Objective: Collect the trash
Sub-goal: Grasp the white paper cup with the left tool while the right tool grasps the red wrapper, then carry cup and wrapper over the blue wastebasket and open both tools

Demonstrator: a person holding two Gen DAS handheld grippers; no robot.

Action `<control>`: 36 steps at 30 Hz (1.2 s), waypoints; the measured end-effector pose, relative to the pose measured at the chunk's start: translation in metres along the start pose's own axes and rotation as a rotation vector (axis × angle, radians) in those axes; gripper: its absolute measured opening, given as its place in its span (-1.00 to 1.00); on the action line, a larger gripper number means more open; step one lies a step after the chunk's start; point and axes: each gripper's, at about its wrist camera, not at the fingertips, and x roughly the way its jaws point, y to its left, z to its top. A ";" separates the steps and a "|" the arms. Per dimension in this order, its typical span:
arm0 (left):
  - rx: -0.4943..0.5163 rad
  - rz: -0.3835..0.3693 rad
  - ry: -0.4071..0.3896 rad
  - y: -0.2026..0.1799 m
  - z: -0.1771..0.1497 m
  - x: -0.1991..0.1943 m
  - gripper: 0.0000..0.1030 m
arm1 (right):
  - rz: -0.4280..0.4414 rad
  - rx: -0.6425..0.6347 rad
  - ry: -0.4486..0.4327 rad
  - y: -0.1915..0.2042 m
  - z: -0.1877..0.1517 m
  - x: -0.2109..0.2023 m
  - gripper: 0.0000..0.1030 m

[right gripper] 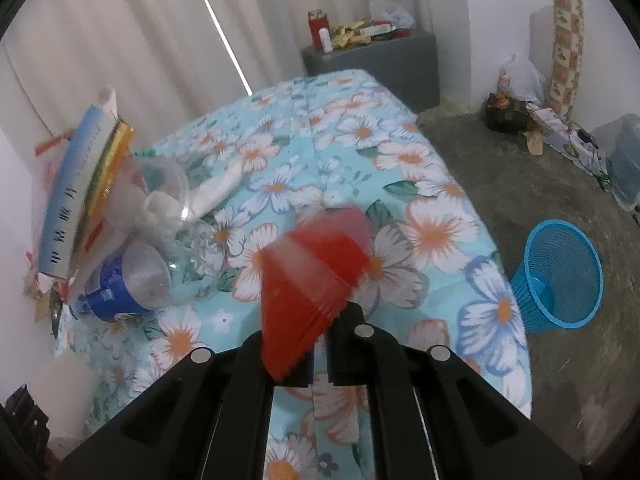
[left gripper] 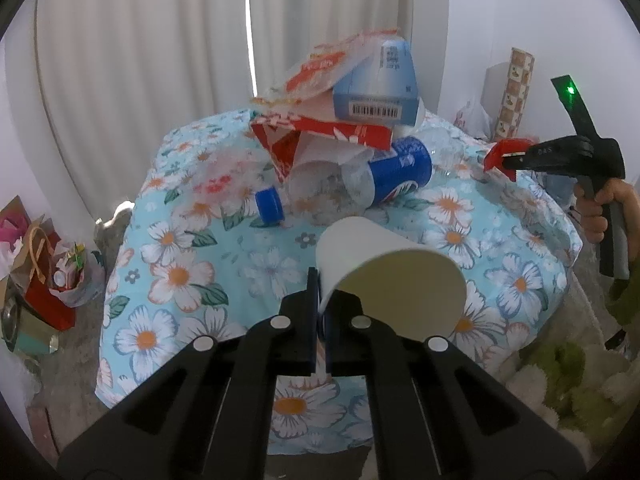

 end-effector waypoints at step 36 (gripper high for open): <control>0.123 -0.453 -0.153 -0.168 0.147 0.025 -0.99 | -0.074 0.286 -0.300 -0.144 -0.020 -0.117 -0.92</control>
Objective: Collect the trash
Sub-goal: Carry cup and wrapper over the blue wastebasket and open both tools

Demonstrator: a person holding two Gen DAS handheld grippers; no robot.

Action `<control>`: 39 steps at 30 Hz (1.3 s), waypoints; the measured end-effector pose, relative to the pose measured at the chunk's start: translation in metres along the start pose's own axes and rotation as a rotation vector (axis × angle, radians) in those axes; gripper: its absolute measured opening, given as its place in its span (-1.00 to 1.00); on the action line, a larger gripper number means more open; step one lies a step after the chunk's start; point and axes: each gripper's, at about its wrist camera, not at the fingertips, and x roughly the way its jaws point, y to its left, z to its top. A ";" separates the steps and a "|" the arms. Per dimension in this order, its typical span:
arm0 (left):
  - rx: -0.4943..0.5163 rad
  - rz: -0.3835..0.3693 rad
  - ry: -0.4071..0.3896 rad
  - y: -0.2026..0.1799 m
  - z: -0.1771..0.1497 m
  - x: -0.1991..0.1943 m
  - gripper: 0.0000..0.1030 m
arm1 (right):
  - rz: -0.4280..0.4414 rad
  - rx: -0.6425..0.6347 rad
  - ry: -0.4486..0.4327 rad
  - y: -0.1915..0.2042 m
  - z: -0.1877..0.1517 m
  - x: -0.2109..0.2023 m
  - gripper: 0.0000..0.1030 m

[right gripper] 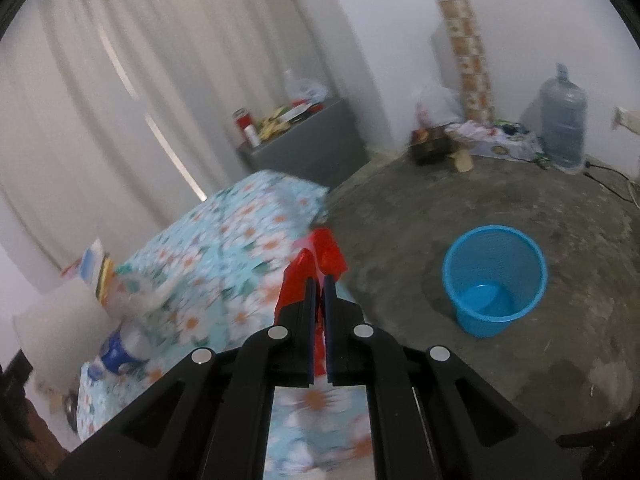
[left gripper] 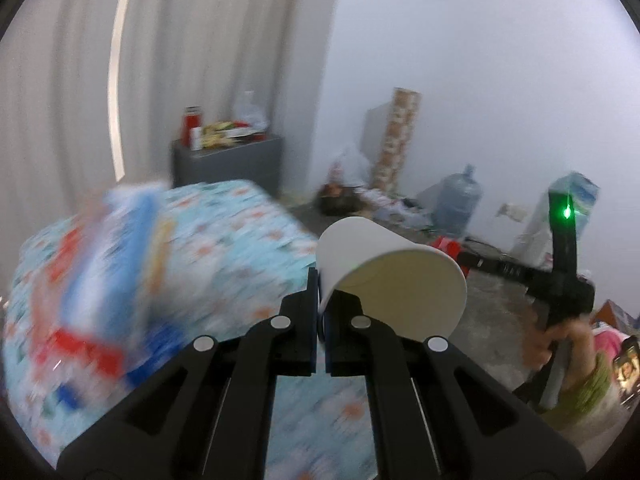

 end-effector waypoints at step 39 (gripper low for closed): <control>0.050 -0.174 0.620 -0.202 0.030 0.491 0.12 | -0.339 0.551 0.250 -0.324 -0.002 0.195 0.04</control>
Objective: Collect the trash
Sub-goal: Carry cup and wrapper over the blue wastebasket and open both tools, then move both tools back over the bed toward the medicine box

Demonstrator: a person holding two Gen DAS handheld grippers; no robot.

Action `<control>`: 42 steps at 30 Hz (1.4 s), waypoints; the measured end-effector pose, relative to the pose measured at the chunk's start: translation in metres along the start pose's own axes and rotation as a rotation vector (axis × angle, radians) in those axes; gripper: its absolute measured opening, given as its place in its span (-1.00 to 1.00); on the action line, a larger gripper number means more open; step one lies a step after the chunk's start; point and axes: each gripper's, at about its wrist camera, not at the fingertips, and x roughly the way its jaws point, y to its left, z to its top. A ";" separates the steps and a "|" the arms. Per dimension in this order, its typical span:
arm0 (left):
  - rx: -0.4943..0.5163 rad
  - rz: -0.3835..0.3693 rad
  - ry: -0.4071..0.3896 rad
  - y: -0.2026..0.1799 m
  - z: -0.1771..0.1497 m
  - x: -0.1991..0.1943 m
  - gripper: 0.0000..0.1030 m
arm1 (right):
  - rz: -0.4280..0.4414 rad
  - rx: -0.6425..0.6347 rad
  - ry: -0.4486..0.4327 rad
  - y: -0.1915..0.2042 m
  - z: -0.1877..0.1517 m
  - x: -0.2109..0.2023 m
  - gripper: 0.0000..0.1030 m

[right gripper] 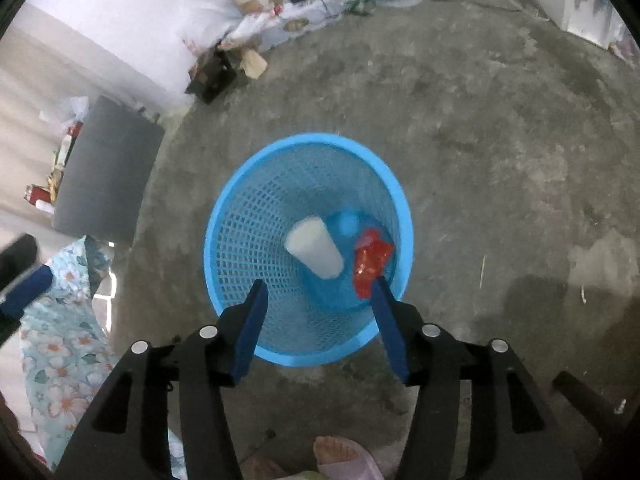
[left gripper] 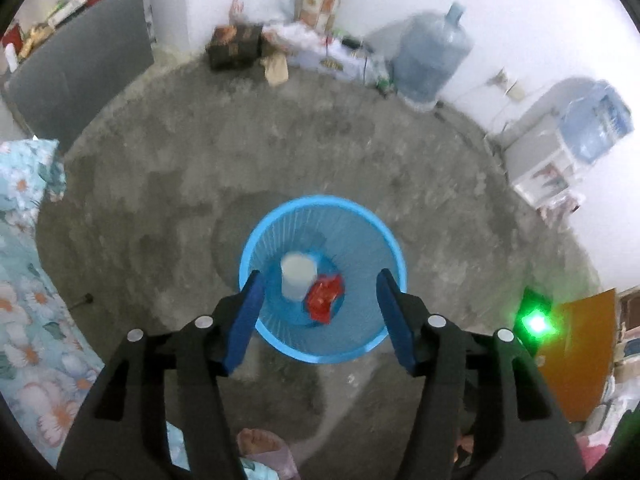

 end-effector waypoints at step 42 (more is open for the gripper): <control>-0.404 0.169 -0.564 0.190 -0.445 -0.438 0.83 | 0.273 -0.855 -0.369 0.242 -0.266 -0.302 0.87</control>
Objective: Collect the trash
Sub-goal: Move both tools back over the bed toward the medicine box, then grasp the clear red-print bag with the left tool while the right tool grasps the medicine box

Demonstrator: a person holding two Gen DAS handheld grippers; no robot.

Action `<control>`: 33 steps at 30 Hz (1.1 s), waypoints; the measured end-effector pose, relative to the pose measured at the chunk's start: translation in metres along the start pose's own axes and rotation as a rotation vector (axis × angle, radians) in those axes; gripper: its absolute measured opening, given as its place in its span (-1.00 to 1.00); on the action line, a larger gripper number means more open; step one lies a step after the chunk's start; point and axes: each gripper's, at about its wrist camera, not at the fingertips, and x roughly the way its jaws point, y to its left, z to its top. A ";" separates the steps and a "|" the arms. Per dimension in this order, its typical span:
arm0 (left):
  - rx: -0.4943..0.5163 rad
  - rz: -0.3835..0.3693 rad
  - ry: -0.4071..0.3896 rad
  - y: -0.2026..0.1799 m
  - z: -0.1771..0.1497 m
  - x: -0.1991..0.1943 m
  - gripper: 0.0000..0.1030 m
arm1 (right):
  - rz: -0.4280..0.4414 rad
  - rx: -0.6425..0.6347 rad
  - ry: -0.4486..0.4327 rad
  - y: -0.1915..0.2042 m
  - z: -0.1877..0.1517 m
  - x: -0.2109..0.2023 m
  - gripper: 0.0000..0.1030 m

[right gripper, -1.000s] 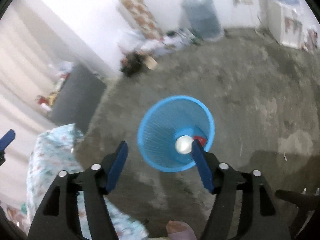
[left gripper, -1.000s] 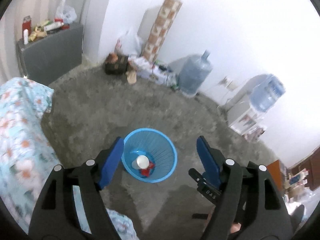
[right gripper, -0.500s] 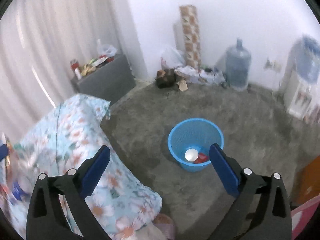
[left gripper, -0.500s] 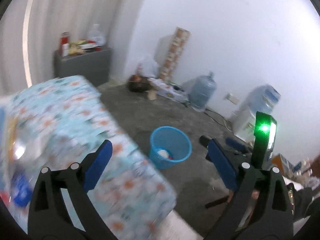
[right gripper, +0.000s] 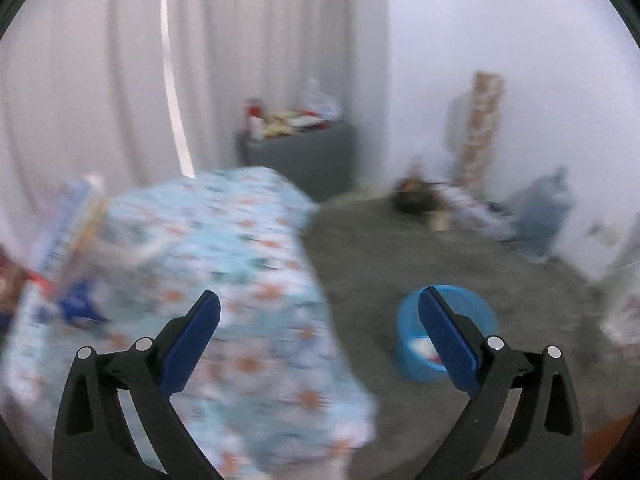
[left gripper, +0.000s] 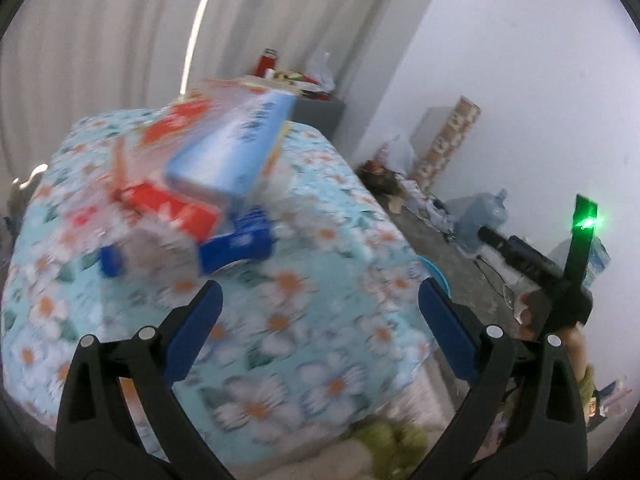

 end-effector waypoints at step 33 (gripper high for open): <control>0.233 0.101 -0.180 0.057 0.077 0.006 0.35 | 0.886 0.317 0.451 0.145 0.020 0.133 0.23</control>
